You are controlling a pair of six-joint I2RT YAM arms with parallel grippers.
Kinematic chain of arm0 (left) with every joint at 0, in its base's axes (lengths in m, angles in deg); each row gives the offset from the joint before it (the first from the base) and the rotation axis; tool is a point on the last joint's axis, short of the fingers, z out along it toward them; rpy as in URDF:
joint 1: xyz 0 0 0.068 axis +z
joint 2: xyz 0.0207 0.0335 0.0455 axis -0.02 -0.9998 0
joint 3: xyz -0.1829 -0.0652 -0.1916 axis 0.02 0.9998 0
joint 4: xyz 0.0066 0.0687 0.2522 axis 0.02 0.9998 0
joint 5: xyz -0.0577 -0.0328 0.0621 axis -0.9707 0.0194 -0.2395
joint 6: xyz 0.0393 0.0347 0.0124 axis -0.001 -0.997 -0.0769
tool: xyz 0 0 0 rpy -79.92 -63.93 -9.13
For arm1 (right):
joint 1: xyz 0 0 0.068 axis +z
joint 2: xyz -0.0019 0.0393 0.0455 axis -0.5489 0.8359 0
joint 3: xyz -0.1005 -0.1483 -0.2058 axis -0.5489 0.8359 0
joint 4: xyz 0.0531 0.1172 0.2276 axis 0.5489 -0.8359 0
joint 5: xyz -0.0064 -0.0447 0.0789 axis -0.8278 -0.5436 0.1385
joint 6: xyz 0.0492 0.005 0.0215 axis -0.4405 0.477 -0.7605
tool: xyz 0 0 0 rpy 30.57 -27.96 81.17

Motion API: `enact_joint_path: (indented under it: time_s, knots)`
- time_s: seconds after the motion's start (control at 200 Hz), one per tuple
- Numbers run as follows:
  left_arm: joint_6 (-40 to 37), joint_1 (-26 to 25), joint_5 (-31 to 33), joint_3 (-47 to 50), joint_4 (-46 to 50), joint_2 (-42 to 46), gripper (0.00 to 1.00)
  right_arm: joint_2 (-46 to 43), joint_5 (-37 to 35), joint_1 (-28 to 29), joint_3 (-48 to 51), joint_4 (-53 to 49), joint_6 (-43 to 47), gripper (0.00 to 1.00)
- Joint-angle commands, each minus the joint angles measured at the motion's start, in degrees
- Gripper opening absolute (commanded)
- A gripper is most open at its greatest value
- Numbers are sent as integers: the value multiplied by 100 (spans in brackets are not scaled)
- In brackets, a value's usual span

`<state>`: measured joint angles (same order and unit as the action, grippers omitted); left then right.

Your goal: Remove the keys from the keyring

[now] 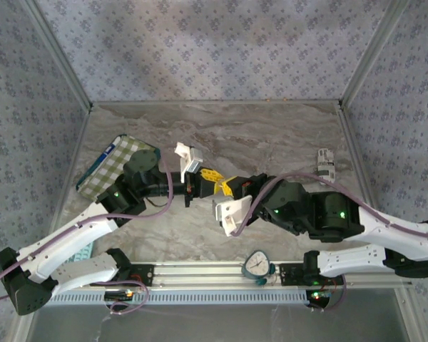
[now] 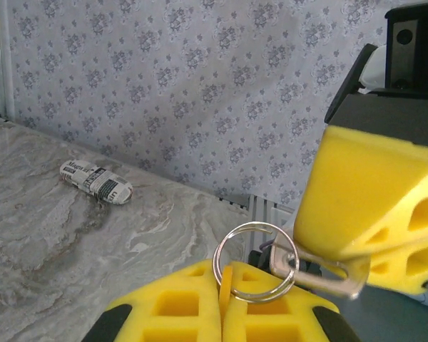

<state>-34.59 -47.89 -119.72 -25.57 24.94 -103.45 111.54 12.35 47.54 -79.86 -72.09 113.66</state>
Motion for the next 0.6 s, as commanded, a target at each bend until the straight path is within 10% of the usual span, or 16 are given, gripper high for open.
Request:
enact_joint_path:
  time_s: [0.0, 0.595]
  knots:
    - [197, 155, 891, -527, -1339, 40, 0, 473, 2159, 92, 458, -992, 324, 0]
    - [-463, -496, 576, -517, -1292, 74, 0, 1022, 2515, -804, 1265, 1774, -1108, 0]
